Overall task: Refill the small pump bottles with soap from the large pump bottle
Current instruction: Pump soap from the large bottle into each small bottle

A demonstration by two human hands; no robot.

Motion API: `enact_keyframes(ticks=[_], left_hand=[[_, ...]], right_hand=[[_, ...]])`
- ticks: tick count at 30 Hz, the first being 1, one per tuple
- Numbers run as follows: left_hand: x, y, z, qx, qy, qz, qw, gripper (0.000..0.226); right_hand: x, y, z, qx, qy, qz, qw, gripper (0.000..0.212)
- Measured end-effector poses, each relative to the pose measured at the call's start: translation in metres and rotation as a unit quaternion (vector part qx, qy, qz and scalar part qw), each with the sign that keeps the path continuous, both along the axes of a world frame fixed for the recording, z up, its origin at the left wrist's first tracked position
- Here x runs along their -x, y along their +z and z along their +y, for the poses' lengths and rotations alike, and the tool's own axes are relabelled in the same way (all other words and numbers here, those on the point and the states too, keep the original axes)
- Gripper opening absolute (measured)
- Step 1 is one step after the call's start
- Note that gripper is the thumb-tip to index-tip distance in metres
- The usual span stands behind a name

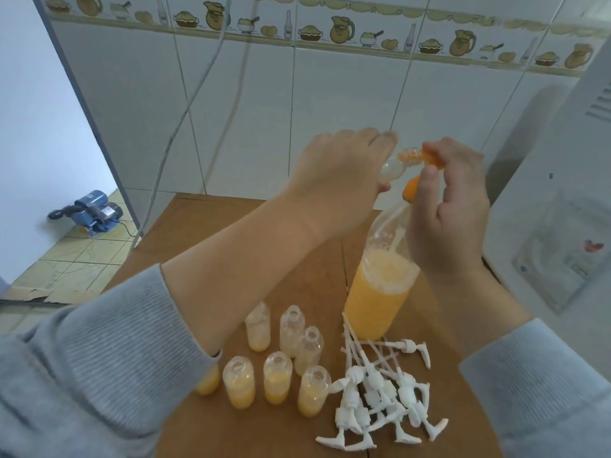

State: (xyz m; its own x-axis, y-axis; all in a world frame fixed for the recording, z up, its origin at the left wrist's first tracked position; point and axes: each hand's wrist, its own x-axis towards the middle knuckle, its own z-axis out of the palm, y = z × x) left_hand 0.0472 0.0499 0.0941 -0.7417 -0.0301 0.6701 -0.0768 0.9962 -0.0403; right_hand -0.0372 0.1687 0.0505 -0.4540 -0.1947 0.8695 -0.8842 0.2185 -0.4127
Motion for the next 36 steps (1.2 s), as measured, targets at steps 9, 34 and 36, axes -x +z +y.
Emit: enact_keyframes(ticks=[9,34,36], left_hand=[[0.004,-0.01,0.005,-0.014,-0.014,-0.002,1.0,0.046],[0.005,-0.004,0.011,0.002,0.012,0.022,1.0,0.048],[0.005,-0.008,0.013,0.0,0.018,0.017,1.0,0.048]], right_hand=[[0.006,-0.018,-0.002,0.022,-0.029,0.032,0.999,0.035],[0.006,-0.005,0.001,0.041,0.003,0.04,0.998,0.038],[0.009,-0.014,-0.001,0.043,-0.012,0.052,0.998,0.036]])
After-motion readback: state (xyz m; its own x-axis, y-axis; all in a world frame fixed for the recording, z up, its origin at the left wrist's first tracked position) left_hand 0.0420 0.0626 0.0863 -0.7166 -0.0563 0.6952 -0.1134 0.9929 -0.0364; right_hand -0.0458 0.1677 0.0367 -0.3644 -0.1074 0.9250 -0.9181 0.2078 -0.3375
